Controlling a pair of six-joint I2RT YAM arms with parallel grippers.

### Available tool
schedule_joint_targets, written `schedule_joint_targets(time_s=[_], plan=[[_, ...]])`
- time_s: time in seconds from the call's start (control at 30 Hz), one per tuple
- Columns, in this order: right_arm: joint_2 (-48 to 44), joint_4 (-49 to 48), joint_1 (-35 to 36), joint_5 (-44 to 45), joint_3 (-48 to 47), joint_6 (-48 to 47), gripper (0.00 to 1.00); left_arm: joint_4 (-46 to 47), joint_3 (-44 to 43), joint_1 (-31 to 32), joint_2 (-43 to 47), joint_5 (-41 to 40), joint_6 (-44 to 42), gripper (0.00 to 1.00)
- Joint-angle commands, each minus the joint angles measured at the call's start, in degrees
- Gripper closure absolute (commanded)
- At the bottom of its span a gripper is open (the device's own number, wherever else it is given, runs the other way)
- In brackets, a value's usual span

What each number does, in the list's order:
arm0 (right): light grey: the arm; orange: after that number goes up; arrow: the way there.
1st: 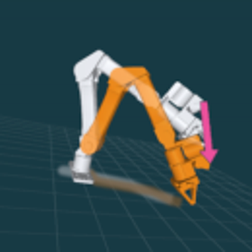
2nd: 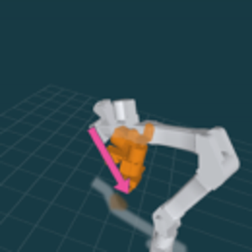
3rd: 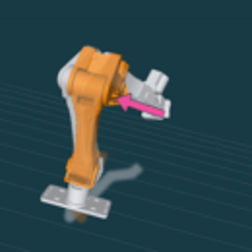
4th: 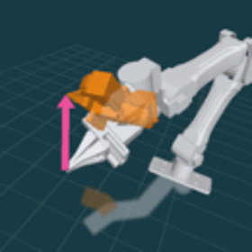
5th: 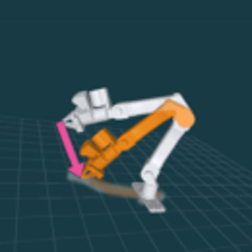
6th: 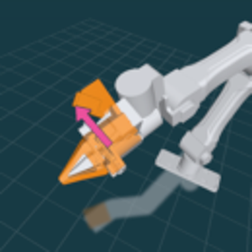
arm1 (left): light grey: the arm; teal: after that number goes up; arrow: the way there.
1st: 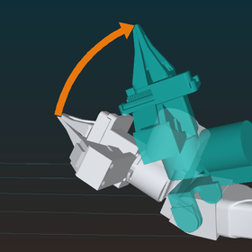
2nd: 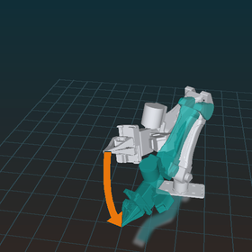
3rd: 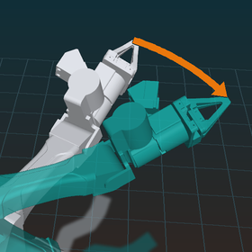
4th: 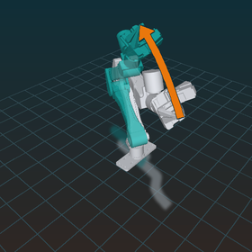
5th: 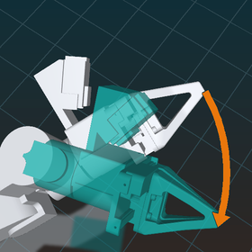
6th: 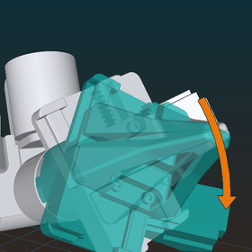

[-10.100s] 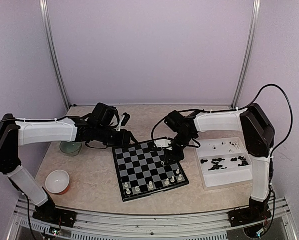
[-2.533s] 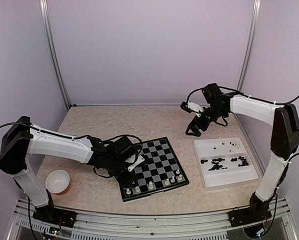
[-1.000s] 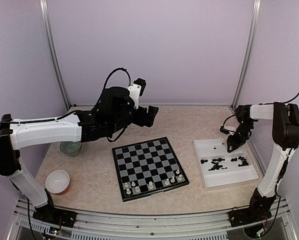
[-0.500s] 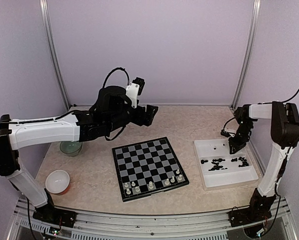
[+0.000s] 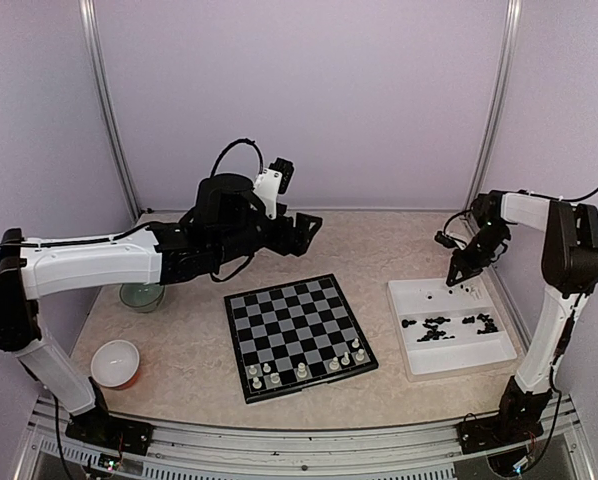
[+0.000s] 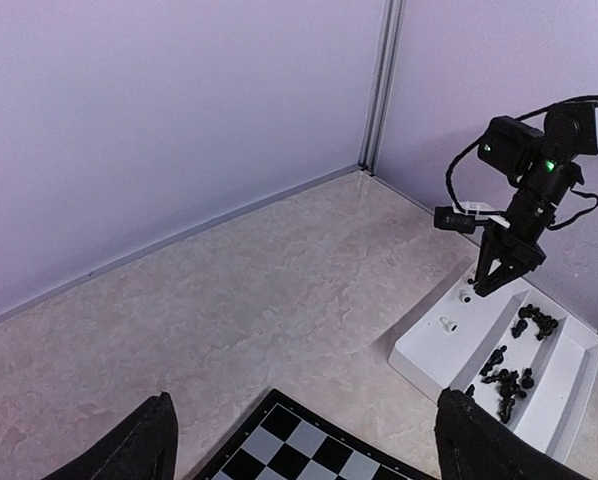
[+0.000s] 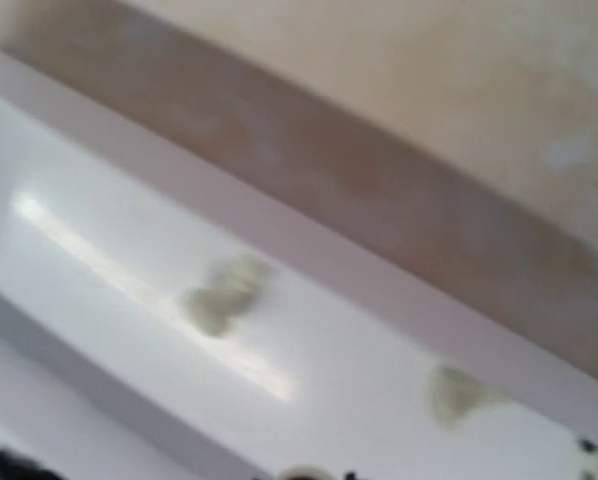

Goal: Set up the chess pieces on the board
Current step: Pick up the pawn from the storage box, then pass from the right arm to the left

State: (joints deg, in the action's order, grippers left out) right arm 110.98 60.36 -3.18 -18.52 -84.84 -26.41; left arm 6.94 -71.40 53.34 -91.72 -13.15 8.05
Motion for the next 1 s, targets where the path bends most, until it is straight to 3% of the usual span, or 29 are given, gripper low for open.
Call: schedule_joint_targets(time_s=[0.0, 0.1, 0.3, 0.5, 0.67, 0.97], plan=[[-2.19, 2.34, -0.66, -9.49, -1.25, 0.41, 0.88, 2.56, -2.05, -0.17, -2.43, 5.37, 1.03, 0.14], [-2.79, 3.92, -0.89, -18.6, -3.15, 0.01, 0.9, 5.18, -2.21, 0.18, -4.76, 8.17, 1.52, 0.19], [-6.17, 4.95, -0.95, -45.55, -5.12, 0.22, 0.89, 16.86, -3.87, 4.2, -10.92, 8.34, -0.81, 0.26], [-7.32, 4.42, -0.91, -61.76, -1.02, 0.58, 0.89, 21.1, -18.7, 9.68, -24.14, 1.45, -7.63, 0.3], [-8.47, 5.64, -0.82, -70.42, 1.98, -0.94, 0.87, 21.83, -28.58, 12.04, -33.97, -1.51, -11.21, 0.31], [-12.07, -0.44, -0.71, -76.44, 8.06, 3.95, 0.84, 20.75, -36.28, 12.74, -40.87, -1.73, -14.11, 0.36]])
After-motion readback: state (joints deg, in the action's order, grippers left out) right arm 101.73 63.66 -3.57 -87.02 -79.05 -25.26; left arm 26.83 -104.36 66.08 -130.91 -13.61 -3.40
